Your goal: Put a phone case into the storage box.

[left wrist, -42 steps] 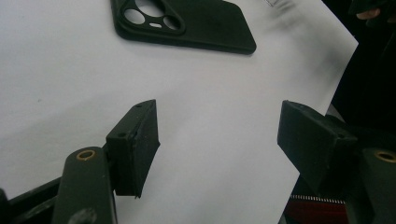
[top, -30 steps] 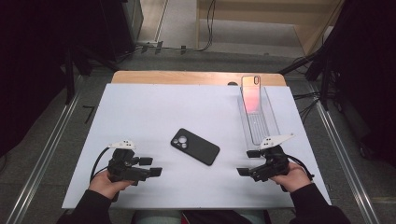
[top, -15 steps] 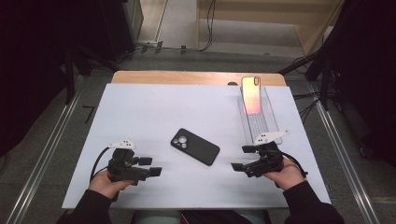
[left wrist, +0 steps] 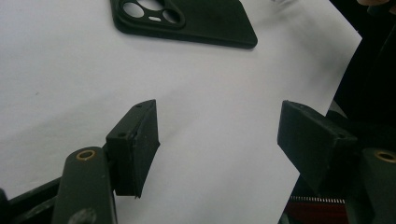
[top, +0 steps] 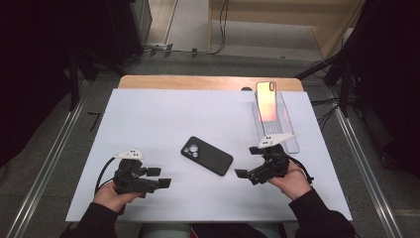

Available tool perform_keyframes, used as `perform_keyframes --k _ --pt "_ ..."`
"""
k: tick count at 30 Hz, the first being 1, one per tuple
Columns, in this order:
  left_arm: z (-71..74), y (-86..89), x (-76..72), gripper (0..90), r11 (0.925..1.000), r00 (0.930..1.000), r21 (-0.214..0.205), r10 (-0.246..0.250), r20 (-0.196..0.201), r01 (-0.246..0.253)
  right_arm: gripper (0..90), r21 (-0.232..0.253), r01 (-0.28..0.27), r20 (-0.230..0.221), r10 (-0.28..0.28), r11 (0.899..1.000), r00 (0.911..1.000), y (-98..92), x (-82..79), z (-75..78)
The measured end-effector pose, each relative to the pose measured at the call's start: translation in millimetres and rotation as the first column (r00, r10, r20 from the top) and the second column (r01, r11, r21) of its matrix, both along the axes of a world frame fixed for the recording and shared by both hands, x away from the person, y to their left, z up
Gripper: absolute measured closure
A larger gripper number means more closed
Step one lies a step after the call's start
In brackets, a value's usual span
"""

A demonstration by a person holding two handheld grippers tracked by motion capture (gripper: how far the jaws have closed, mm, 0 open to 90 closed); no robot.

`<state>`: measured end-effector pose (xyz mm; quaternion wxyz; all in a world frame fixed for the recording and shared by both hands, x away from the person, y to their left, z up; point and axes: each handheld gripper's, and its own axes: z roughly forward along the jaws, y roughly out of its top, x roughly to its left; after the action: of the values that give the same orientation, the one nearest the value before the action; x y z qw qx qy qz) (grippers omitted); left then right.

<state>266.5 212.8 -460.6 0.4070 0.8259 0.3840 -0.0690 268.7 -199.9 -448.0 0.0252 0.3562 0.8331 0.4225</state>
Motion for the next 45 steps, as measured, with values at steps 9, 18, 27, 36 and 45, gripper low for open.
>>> perform_keyframes --k 9,18,27,36,45 --pt "-0.7 1.0 0.1 29.5 1.0000 1.0000 -0.008 -0.005 -0.003 0.005 0.0 0.003 -0.007 -0.007 0.007 1.000 1.0000 9.5 10.3 -2.0" --pt "-1.8 3.9 2.2 29.5 0.9999 0.9999 -0.010 0.005 -0.013 -0.006 0.0 0.006 -0.008 -0.018 0.008 1.000 0.9998 14.2 21.9 -3.9" --pt "0.1 2.3 -2.0 29.6 1.0000 1.0000 -0.003 0.004 -0.003 -0.004 0.0 -0.003 -0.022 -0.033 0.022 1.000 0.9992 26.9 30.1 -8.5" --pt "-0.8 4.5 -0.8 29.5 0.9999 0.9999 -0.008 0.009 -0.008 -0.009 0.0 -0.001 -0.034 -0.038 0.034 0.999 0.9987 35.2 36.6 -9.9" --pt "-0.9 4.3 -0.5 29.5 0.9999 0.9999 -0.008 0.008 -0.008 -0.008 0.0 -0.011 -0.038 -0.030 0.037 0.999 0.9988 45.0 43.1 -12.0"
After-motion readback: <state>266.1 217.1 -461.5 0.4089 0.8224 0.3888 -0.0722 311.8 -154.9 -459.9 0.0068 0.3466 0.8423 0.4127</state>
